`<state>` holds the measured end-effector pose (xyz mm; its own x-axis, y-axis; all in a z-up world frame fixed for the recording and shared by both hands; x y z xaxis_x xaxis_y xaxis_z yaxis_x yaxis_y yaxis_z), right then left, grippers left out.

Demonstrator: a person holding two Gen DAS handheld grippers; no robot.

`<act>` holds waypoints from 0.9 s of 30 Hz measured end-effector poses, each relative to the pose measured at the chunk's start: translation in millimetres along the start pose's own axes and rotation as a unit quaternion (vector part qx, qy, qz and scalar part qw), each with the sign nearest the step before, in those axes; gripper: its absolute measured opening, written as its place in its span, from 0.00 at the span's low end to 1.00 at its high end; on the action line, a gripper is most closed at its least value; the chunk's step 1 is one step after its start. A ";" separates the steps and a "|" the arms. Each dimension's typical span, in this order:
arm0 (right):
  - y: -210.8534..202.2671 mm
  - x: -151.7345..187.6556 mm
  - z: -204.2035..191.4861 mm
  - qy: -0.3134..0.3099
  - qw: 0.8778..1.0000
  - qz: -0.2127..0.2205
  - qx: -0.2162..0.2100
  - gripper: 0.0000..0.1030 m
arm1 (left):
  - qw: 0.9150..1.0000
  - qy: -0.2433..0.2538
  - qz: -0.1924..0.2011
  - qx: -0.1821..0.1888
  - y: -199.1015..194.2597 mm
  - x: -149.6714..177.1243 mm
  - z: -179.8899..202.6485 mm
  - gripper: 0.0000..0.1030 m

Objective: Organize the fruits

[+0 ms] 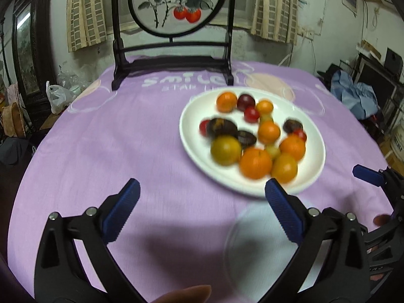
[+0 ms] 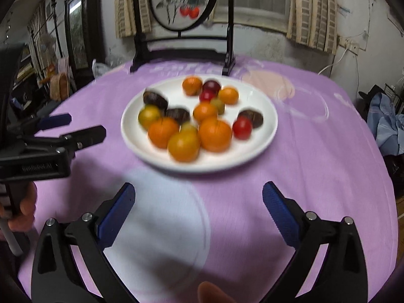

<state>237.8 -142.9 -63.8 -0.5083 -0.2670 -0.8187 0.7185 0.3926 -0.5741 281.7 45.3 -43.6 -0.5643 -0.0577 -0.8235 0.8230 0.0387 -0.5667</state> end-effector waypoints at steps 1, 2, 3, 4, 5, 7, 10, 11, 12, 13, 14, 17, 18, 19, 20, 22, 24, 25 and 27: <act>-0.9 2.8 -1.6 -0.004 1.000 -0.002 -0.001 0.98 | 1.000 0.005 -0.003 -0.001 -2.2 3.7 -0.1 0.98; -2.2 5.0 -3.9 -0.007 1.000 -0.003 -0.004 0.98 | 1.000 0.009 -0.003 0.000 -4.6 6.4 -0.1 0.98; -3.6 6.1 -6.0 -0.008 1.000 -0.001 -0.009 0.98 | 1.000 0.013 -0.004 0.001 -8.0 9.4 0.4 0.98; -4.2 6.8 -7.2 -0.009 1.000 -0.001 -0.012 0.98 | 1.000 0.014 -0.003 0.004 -10.0 11.2 0.8 0.98; -5.1 7.5 -8.1 -0.010 1.000 0.000 -0.014 0.98 | 1.000 0.015 -0.002 0.007 -11.5 12.2 1.3 0.98; -5.6 8.4 -8.2 -0.013 1.000 0.001 -0.009 0.98 | 1.000 0.021 0.000 0.006 -13.9 14.4 2.3 0.98; -3.6 8.7 -4.6 -0.009 1.000 -0.003 -0.003 0.98 | 1.000 0.023 -0.003 0.004 -13.1 15.7 2.7 0.98; -3.4 8.8 -3.7 -0.006 1.000 -0.004 -0.003 0.98 | 1.000 0.022 -0.004 0.004 -12.6 15.8 2.4 0.98; -3.6 9.3 -3.2 -0.005 1.000 -0.005 -0.002 0.98 | 1.000 0.022 -0.004 0.002 -12.1 15.9 2.1 0.98; -3.4 9.3 -2.5 -0.004 1.000 -0.006 -0.001 0.98 | 1.000 0.022 -0.005 0.001 -11.6 16.0 1.9 0.98; -3.2 9.5 -2.1 -0.004 1.000 -0.006 -0.001 0.98 | 1.000 0.021 -0.006 0.001 -11.0 15.8 2.3 0.98; -2.8 9.9 -2.5 -0.006 1.000 -0.008 0.000 0.98 | 1.000 0.020 -0.009 0.002 -10.4 15.9 2.0 0.98; -2.0 9.9 -2.6 -0.007 1.000 -0.008 0.000 0.98 | 1.000 0.020 -0.008 0.001 -10.4 15.9 2.0 0.98; -1.8 10.2 -2.7 -0.008 1.000 -0.009 0.002 0.98 | 1.000 0.020 -0.008 0.001 -10.4 15.8 1.9 0.98; -1.5 10.5 -2.6 -0.008 1.000 -0.010 0.002 0.98 | 1.000 0.020 -0.008 0.001 -10.1 15.8 1.6 0.98; -1.6 10.7 -2.1 -0.007 1.000 -0.010 0.002 0.98 | 1.000 0.019 -0.009 0.001 -9.6 16.2 1.2 0.98; -1.5 10.6 -1.7 -0.006 1.000 -0.010 0.003 0.98 | 1.000 0.019 -0.009 0.000 -9.4 16.2 1.1 0.98; -1.3 10.7 -1.3 -0.005 1.000 -0.011 0.003 0.98 | 1.000 0.019 -0.009 -0.002 -9.0 16.4 0.7 0.98; -0.7 11.3 -0.9 -0.005 1.000 -0.012 0.004 0.98 | 1.000 0.019 -0.010 -0.003 -8.7 16.6 0.3 0.98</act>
<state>231.1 -145.4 -72.6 -0.5218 -0.2847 -0.8041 0.7096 0.3782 -0.5944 265.3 43.8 -52.4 -0.5830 -0.0213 -0.8122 0.8111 0.0431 -0.5834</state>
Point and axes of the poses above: each gripper's, at about its wrist camera, not at the fingertips, and y roughly the way its jaws point, z to its right, x to its underside, the point moved 3 cm from there along y, roughly the way its jaws point, and after that the axes turned 10 degrees about z, right-handed, at the moved point
